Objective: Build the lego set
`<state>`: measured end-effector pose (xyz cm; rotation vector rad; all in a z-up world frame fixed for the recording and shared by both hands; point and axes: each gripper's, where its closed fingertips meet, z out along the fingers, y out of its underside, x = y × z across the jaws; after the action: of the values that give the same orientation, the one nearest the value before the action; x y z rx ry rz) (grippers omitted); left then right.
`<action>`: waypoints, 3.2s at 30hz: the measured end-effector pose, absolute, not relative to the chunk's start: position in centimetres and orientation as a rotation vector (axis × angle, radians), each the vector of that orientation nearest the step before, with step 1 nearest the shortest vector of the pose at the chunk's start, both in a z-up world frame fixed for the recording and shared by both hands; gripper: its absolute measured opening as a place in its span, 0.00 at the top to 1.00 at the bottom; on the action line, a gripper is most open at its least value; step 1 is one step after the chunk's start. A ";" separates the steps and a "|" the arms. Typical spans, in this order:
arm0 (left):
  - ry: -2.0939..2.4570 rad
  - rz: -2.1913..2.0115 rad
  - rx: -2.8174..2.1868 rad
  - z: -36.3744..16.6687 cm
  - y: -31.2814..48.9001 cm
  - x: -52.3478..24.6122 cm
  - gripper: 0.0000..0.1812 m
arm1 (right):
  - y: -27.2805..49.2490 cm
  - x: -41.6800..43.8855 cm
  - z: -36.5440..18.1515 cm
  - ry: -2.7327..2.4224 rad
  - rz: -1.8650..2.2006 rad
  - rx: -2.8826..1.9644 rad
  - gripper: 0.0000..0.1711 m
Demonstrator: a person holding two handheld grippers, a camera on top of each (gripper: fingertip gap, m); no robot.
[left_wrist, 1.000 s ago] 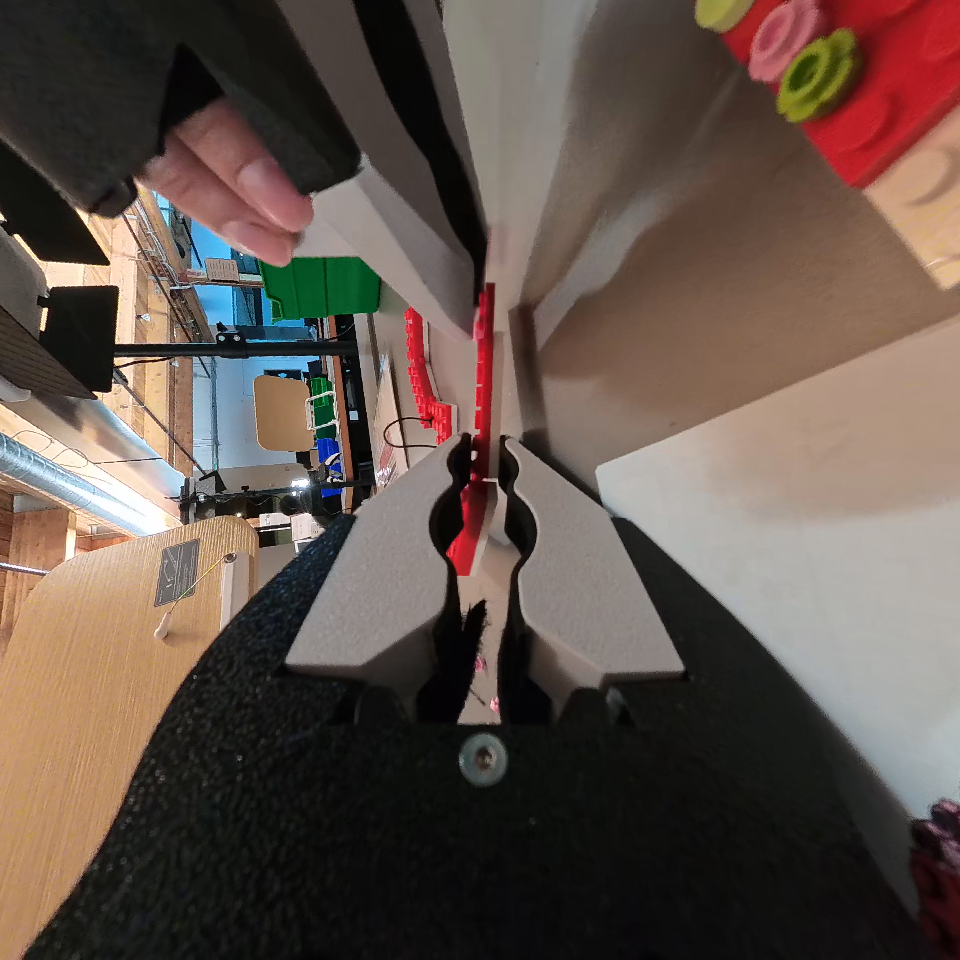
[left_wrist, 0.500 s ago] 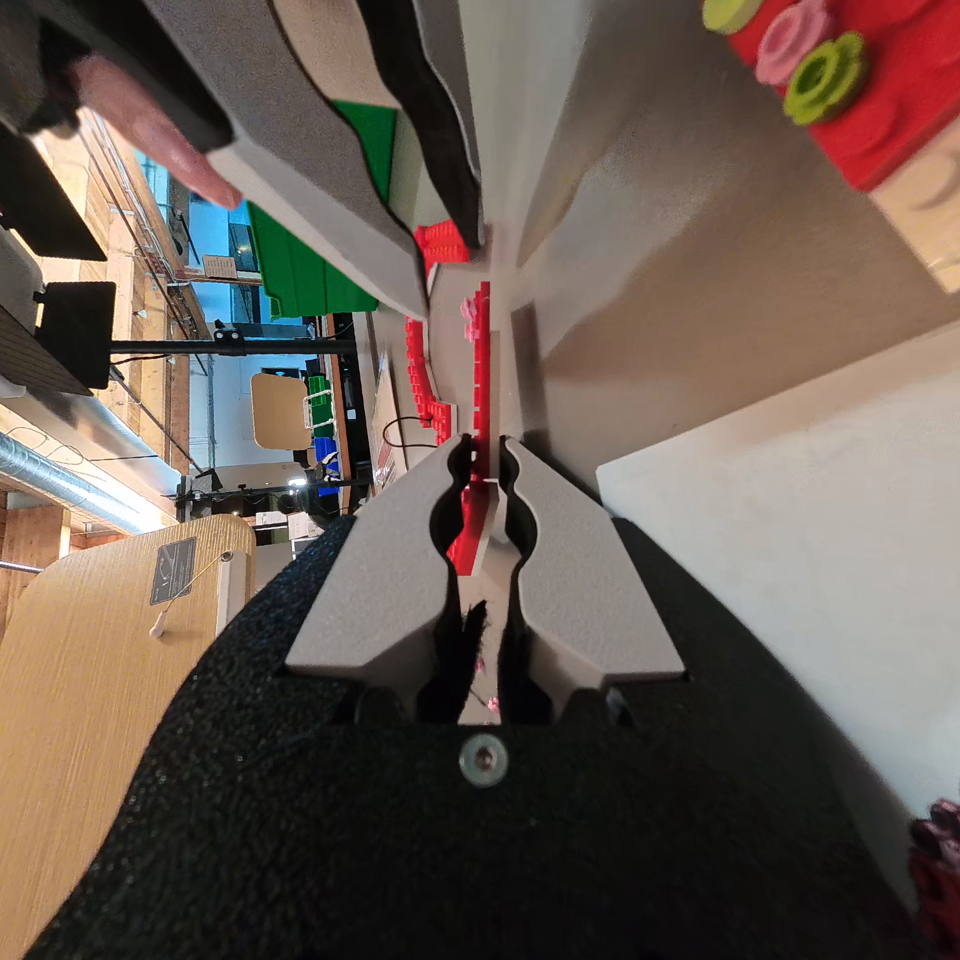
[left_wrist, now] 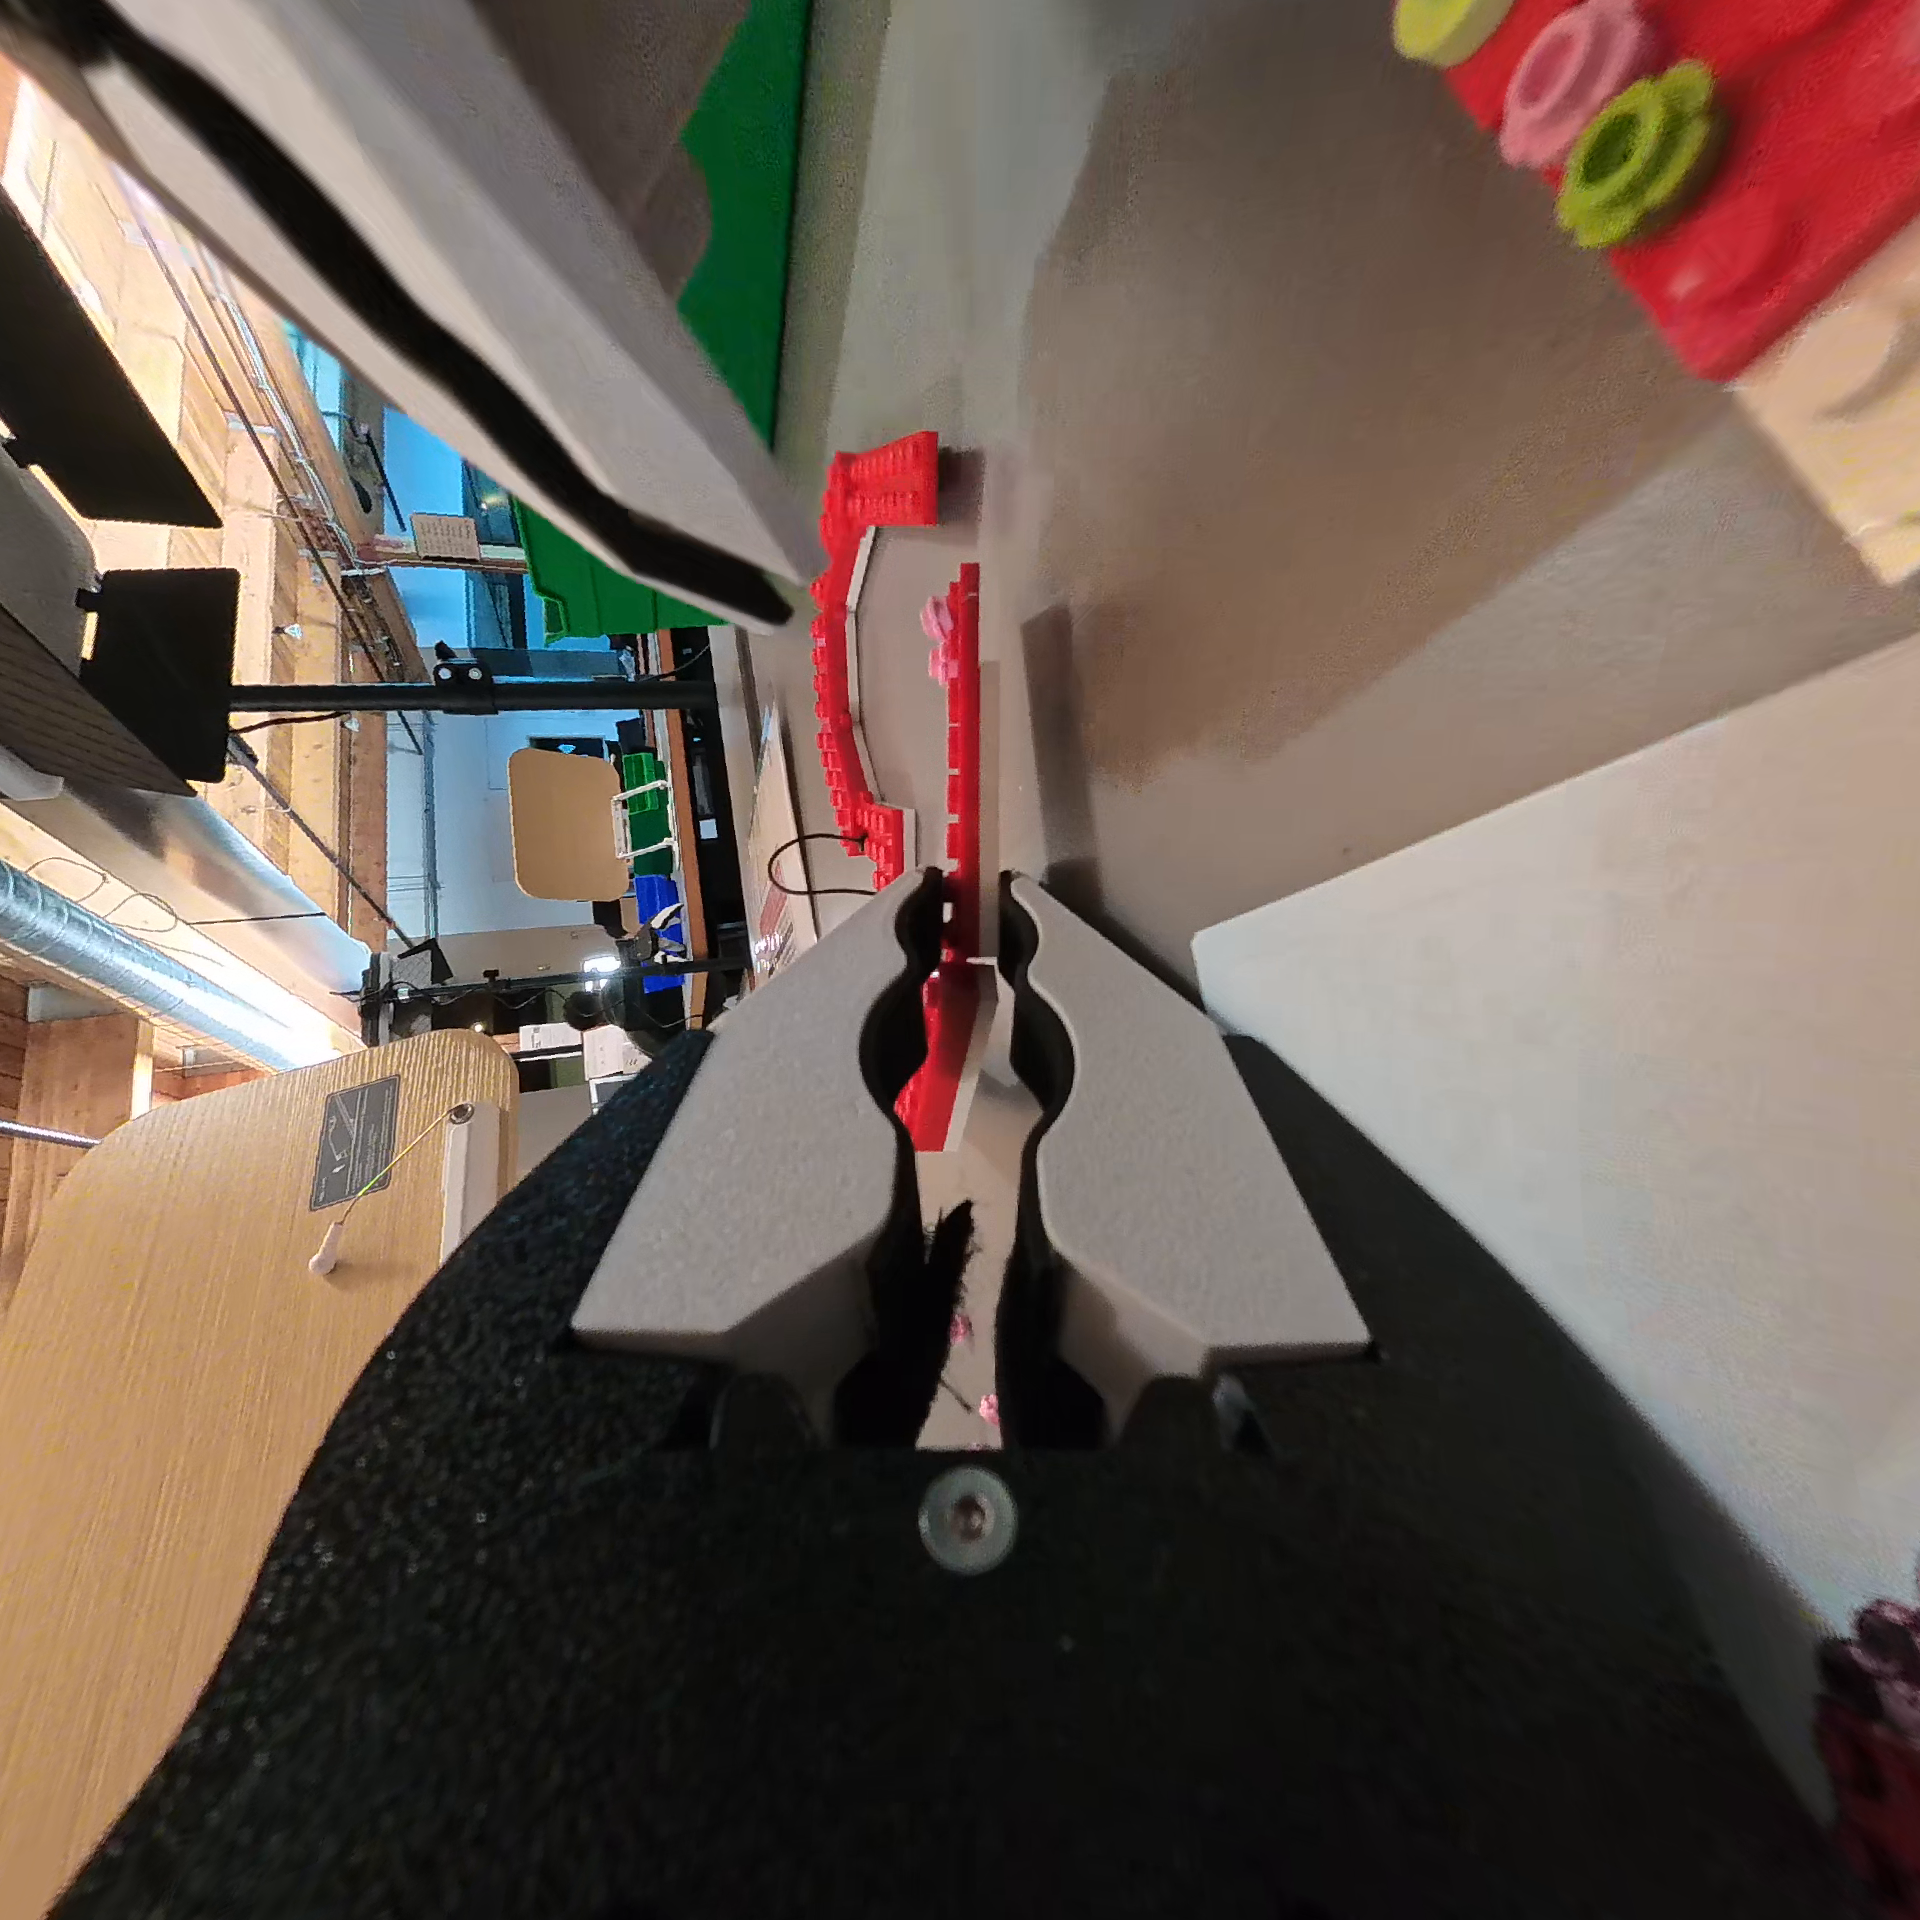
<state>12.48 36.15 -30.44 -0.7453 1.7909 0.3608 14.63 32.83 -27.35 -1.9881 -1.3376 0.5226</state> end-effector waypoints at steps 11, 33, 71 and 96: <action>1.791 0.362 -0.745 -30.5 36.1 12.5 0.96 | 33.7 15.2 -29.0 -1.034 0.948 -2.261 0.95; 1.791 0.362 -0.745 -30.4 36.1 12.5 0.96 | 33.7 14.9 -29.7 -1.049 0.979 -2.290 0.97; 1.788 0.346 -0.765 -30.5 36.1 12.5 0.96 | 33.4 14.2 -29.3 -1.147 0.915 -2.131 0.97; 1.787 0.340 -0.770 -30.5 36.2 12.5 0.96 | 33.0 15.1 -28.6 -1.332 0.543 -1.879 0.86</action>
<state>12.46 36.16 -30.47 -0.7705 1.7867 0.3402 15.06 32.96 -28.55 -1.8790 -1.3323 0.5431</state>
